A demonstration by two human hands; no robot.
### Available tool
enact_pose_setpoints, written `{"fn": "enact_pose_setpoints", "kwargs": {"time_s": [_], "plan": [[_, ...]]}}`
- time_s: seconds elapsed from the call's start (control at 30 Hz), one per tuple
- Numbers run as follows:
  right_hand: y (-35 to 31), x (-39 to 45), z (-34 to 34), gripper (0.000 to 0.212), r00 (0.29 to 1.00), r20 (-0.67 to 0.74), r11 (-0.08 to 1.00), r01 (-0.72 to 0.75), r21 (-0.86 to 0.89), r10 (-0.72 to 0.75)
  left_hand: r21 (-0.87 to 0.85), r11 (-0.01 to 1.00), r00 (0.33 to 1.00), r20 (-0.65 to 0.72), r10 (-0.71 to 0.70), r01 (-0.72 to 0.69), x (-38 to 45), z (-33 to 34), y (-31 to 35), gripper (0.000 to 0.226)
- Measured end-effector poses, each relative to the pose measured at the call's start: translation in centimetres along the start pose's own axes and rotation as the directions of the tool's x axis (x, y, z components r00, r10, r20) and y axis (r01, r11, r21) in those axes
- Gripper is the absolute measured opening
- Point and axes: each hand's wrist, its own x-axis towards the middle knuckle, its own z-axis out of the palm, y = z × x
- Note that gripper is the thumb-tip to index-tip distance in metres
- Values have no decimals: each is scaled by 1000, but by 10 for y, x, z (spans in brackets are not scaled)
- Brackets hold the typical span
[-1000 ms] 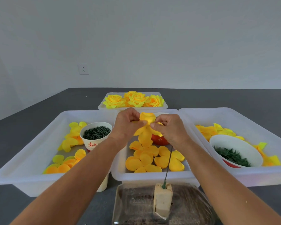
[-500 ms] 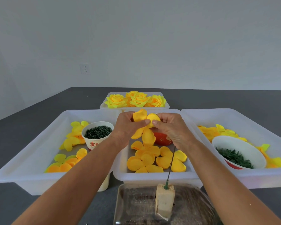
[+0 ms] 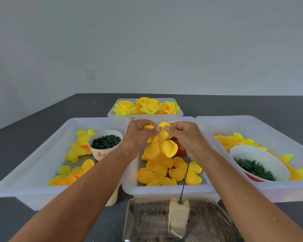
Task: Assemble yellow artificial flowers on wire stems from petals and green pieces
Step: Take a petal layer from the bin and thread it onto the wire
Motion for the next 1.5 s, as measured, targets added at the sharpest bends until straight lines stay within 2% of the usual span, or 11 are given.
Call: {"fn": "enact_pose_setpoints", "kwargs": {"time_s": [0.2, 0.37, 0.57, 0.73, 0.83, 0.9, 0.97, 1.07, 1.23, 1.37, 1.5], "plan": [[-3, -1, -4, 10, 999, -37, 999, -4, 41, 6, 42, 998, 996, 83, 38, -41, -1, 1, -1, 9], [-1, 0, -3, 30, 989, -137, 998, 59, 36, -53, 76, 997, 989, 148, 10, -21, -1, 1, -4, 6], [-2, -1, -2, 43, 989, -117, 994, 97, 48, -91, -45, 998, 985, 168, 47, -40, -1, 0, -2, 15], [-4, -2, 0, 20, 996, -52, 995, 70, 65, -67, -64, 997, 994, 94, 56, -50, 1, -2, -1, 15], [-6, -1, -2, 6, 999, 49, 975, -19, 221, 9, -117, 992, 998, 32, 50, -46, 2, -3, -2, 16], [-8, -1, -3, 8, 995, 86, 957, -80, 278, 59, -131, 990, 998, 15, 61, -59, 2, -3, -3, 17], [-7, 0, -2, 8, 996, 55, 963, -88, 255, 76, -129, 988, 996, 14, 89, -86, 2, -3, -3, 15], [-8, -1, -3, 9, 997, -70, 985, -17, 169, 29, -139, 986, 992, 65, 105, -95, 1, -2, -2, 11], [-5, -1, -3, 33, 985, -160, 992, 84, 92, -69, -110, 994, 986, 165, 39, -20, 1, 0, -5, 17], [-8, -5, -2, 22, 993, -76, 984, 98, 151, -87, -159, 987, 979, 202, 36, -4, 2, -3, -3, 24], [-10, -6, -5, 11, 993, 110, 974, 27, 226, -53, -196, 980, 995, 92, 50, -32, 3, -7, -2, 19]]}}
